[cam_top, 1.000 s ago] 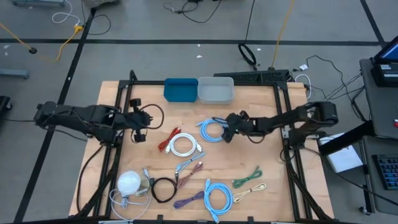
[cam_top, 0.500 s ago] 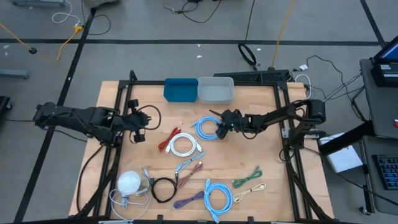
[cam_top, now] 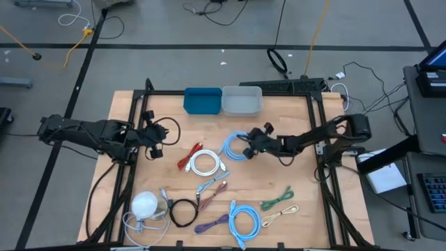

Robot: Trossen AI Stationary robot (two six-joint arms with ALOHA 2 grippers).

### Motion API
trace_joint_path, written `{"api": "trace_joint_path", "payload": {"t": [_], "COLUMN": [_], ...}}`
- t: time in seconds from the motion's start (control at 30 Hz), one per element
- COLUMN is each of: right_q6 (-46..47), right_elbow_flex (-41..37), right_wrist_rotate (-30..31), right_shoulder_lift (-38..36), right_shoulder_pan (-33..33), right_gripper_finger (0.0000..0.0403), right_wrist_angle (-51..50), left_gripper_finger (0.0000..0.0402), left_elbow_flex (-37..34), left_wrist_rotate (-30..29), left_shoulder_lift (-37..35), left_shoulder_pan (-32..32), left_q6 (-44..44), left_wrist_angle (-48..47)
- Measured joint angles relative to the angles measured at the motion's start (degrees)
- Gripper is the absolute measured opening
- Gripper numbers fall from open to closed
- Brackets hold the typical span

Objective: Pick & Place USB Port
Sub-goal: Put the top blue hdmi cable into the gray bin

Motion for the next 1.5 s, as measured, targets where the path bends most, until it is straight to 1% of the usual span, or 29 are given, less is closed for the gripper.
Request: {"api": "trace_joint_path", "payload": {"t": [0.13, 0.33, 0.4, 0.53, 0.57, 0.67, 0.73, 0.77, 0.87, 0.93, 1.03, 1.2, 1.4, 1.5], "right_q6": [-6.7, -21.2, -24.0, -28.5, -29.8, -32.2, -33.3, -33.4, -34.2, -35.7, -39.4, -43.7, -41.7, -42.1], "right_elbow_flex": [0.1, 0.2, 0.2, 0.2, 0.2, 0.2, 0.2, 0.3, 0.3, 0.3, 0.4, 2.8, 4.1, 4.1], "right_wrist_rotate": [10.6, 23.4, 26.8, 34.4, 34.3, 29.8, 24.6, 22.4, 21.6, 19.1, 14.7, 14.6, 19.3, 19.4], "right_shoulder_lift": [-3.6, -4.6, -4.4, -2.5, -1.8, -0.2, 0.5, 0.7, 0.8, 0.8, 0.2, 0.1, 0.8, 2.3], "right_shoulder_pan": [2.8, 4.5, 3.5, -0.5, -1.8, -5.6, -7.8, -8.8, -11.3, -12.9, -14.3, -15.8, -16.6, -16.8], "right_gripper_finger": [0.0023, 0.0023, 0.0023, 0.0023, 0.0023, 0.0023, 0.0023, 0.0023, 0.0023, 0.0023, 0.0023, 0.0023, 0.0023, 0.0023], "right_wrist_angle": [5.3, 21.5, 26.1, 35.0, 37.6, 42.1, 42.7, 42.5, 38.8, 36.7, 36.1, 35.5, 37.1, 39.1], "left_gripper_finger": [0.003, 0.003, 0.003, 0.003, 0.003, 0.003, 0.003, 0.003, 0.003, 0.003, 0.003, 0.003, 0.003, 0.003], "left_elbow_flex": [0.0, 0.0, 0.0, 0.0, 0.0, 0.0, 0.0, 0.0, -0.5, -1.2, -3.7, -3.7, -3.7, -3.7], "left_wrist_rotate": [-0.2, -0.2, -0.3, -0.2, -0.2, -0.2, -0.2, -0.1, 1.7, 3.1, 4.3, 4.3, 4.2, 4.2], "left_shoulder_lift": [0.0, 0.0, 0.0, 0.0, 0.0, 0.0, 0.0, 0.0, 0.0, 0.0, 0.0, 0.7, 0.8, 0.8], "left_shoulder_pan": [0.0, 0.0, 0.0, 0.0, 0.0, 0.0, 0.0, 0.0, 0.0, 0.0, 0.0, -0.7, -1.5, -2.0], "left_q6": [-0.2, -0.2, -0.3, -0.3, -0.3, -0.3, -0.4, -0.6, -0.7, -0.3, -0.3, -0.3, -0.3, -0.3], "left_wrist_angle": [0.0, 0.0, 0.0, 0.1, 0.1, 0.2, 0.3, 0.4, 1.9, 3.2, 5.1, 5.8, 5.8, 5.8]}}
